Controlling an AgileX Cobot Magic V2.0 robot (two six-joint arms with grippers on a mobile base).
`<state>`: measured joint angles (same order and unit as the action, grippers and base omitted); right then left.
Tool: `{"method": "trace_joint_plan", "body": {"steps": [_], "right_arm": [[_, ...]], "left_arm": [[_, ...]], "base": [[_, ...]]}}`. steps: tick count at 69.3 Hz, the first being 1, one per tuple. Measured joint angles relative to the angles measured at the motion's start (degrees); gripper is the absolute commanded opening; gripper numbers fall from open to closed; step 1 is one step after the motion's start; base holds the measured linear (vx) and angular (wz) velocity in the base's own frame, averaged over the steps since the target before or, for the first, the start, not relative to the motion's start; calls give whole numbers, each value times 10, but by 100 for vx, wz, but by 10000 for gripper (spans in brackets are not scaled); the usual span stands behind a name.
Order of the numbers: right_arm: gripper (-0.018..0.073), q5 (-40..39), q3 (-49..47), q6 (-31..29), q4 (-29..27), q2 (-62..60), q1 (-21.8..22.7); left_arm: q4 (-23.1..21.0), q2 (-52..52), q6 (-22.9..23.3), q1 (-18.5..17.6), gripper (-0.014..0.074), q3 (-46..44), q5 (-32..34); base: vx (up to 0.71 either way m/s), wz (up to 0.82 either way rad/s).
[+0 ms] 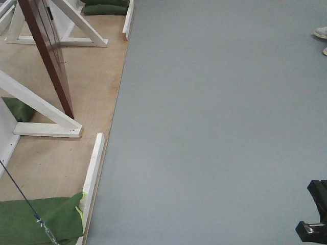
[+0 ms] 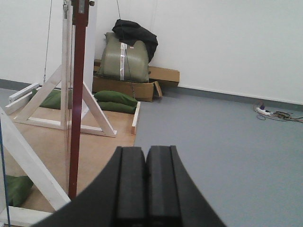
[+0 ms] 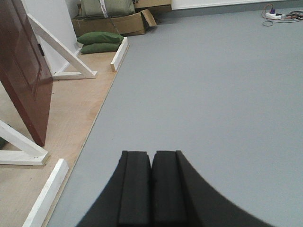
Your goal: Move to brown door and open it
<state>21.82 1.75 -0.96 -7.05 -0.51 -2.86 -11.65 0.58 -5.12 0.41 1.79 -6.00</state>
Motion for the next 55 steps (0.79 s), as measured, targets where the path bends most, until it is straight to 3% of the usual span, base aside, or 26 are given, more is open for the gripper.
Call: {"method": "trace_joint_plan", "body": {"steps": [55], "right_arm": [[0,0,0,0,0,0,0]], "left_arm": [[0,0,0,0,17,0,0]], "base": [[12,2]]}}
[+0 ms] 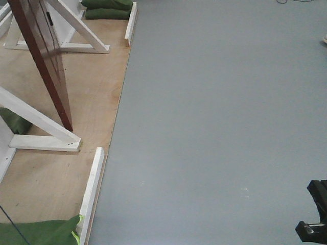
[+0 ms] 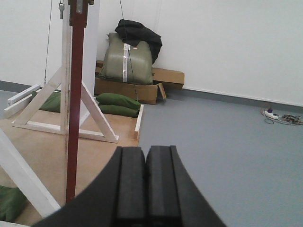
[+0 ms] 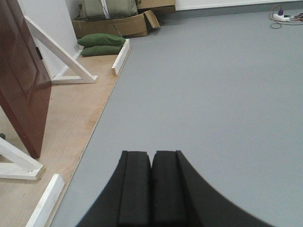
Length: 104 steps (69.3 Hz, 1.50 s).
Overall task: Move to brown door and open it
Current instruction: 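Drive the base forward along the platform past the brown door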
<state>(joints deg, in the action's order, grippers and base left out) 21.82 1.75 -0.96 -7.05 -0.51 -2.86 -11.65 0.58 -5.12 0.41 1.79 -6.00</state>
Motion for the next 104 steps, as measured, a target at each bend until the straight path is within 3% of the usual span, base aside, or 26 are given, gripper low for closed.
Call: {"method": "trace_joint_plan", "body": {"steps": [104], "right_arm": [[0,0,0,0,1,0,0]], "left_arm": [[0,0,0,0,17,0,0]], "base": [[35,3]]}}
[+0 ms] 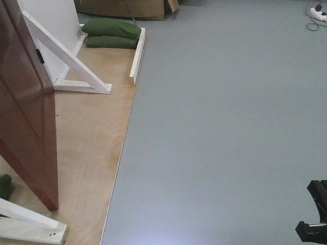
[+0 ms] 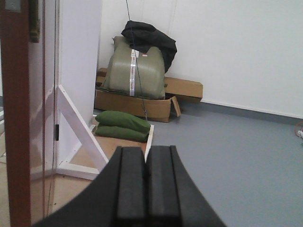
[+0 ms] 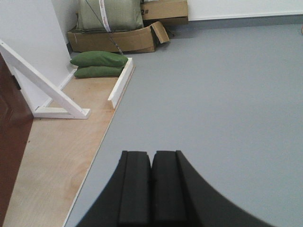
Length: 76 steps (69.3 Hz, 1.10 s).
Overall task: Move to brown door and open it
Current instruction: 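Drive the base forward along the platform past the brown door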
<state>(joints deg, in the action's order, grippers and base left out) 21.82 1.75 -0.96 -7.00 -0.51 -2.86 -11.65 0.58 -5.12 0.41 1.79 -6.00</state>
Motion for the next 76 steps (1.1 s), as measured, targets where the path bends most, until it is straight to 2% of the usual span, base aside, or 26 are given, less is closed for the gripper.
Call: {"method": "trace_joint_plan", "body": {"steps": [50,76], "right_arm": [[0,1,0,0,0,0,0],[0,0,0,0,2,0,0]], "left_arm": [[0,0,0,0,17,0,0],[0,0,0,0,17,0,0]], "base": [[39,-2],[18,1]]}}
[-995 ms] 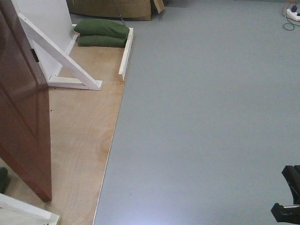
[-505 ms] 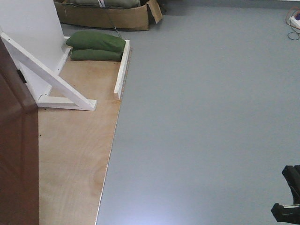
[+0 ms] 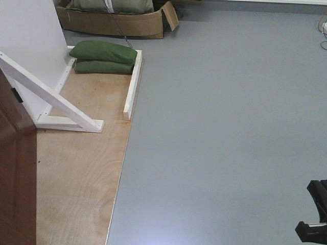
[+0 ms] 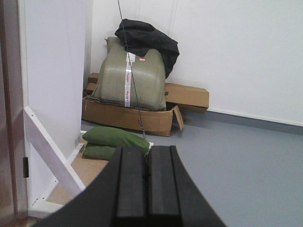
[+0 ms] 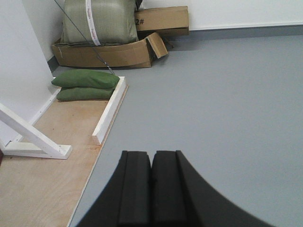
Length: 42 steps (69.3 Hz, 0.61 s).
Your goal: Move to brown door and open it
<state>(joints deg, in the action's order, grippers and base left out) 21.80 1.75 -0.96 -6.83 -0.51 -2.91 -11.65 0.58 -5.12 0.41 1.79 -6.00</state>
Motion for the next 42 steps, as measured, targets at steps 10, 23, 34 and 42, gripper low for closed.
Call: {"method": "trace_joint_plan", "body": {"steps": [10,23,34,42], "right_arm": [[0,1,0,0,0,0,0],[0,1,0,0,0,0,0],[0,1,0,0,0,0,0],[0,1,0,0,0,0,0]], "left_arm": [[0,0,0,0,17,0,0],[0,0,0,0,17,0,0],[0,0,0,0,17,0,0],[0,0,0,0,17,0,0]], "base": [[-1,-5],[0,-1],[0,0],[0,0]]}}
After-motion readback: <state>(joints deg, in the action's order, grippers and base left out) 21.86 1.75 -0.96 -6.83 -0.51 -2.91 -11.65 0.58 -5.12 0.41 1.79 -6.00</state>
